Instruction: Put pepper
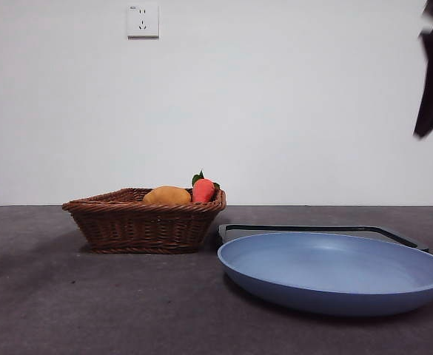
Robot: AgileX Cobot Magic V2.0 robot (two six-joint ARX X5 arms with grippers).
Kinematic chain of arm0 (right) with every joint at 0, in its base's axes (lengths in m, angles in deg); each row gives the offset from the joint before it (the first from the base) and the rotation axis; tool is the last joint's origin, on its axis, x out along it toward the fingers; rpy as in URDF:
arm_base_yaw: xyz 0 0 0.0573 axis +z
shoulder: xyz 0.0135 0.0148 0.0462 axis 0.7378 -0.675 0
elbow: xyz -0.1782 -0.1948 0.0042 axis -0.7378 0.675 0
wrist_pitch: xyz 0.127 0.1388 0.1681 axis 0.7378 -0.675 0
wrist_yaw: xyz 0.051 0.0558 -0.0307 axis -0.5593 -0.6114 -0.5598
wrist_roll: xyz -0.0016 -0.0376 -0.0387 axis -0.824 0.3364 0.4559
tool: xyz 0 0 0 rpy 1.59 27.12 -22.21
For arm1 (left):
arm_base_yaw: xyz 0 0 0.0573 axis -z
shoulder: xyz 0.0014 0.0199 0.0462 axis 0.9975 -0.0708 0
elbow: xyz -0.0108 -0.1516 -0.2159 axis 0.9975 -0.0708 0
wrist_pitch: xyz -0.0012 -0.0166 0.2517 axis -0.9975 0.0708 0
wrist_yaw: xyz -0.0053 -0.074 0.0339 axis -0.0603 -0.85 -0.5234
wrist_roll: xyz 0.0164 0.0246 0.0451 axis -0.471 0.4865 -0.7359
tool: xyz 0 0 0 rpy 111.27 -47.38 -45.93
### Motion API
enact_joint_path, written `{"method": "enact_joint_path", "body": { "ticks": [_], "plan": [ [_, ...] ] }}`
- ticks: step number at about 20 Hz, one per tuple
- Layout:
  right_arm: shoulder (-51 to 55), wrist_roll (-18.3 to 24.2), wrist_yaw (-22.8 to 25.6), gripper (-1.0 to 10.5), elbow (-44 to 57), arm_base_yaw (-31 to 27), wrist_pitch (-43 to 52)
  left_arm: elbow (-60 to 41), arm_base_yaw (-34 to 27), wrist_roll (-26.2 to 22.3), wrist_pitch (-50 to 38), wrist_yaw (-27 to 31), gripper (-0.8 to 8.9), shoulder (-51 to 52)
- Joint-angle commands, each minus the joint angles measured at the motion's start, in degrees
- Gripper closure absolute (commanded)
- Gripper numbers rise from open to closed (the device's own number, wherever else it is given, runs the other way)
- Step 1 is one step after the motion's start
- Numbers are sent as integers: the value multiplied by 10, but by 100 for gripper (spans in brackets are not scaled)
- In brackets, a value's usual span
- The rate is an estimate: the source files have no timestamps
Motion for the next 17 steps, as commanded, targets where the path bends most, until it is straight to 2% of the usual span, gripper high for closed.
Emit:
{"method": "enact_joint_path", "body": {
  "ticks": [1, 9, 12, 14, 17],
  "plan": [
    [-57, -9, 2, 610, -10, 2, 23, 9, 1, -2, -5, -2, 422, -2],
    [-209, 6, 2, 639, -10, 26, 80, 9, 1, -2, -5, -2, 422, -2],
    [-238, 6, 30, 677, -10, 39, 97, 9, 1, -2, -4, -2, 422, -2],
    [-246, 5, 32, 740, -10, 42, 100, 9, 1, 9, -5, -2, 423, -2],
    [-246, 5, 31, 950, -10, 42, 104, 9, 1, 9, -5, -1, 422, -2]
  ]
}}
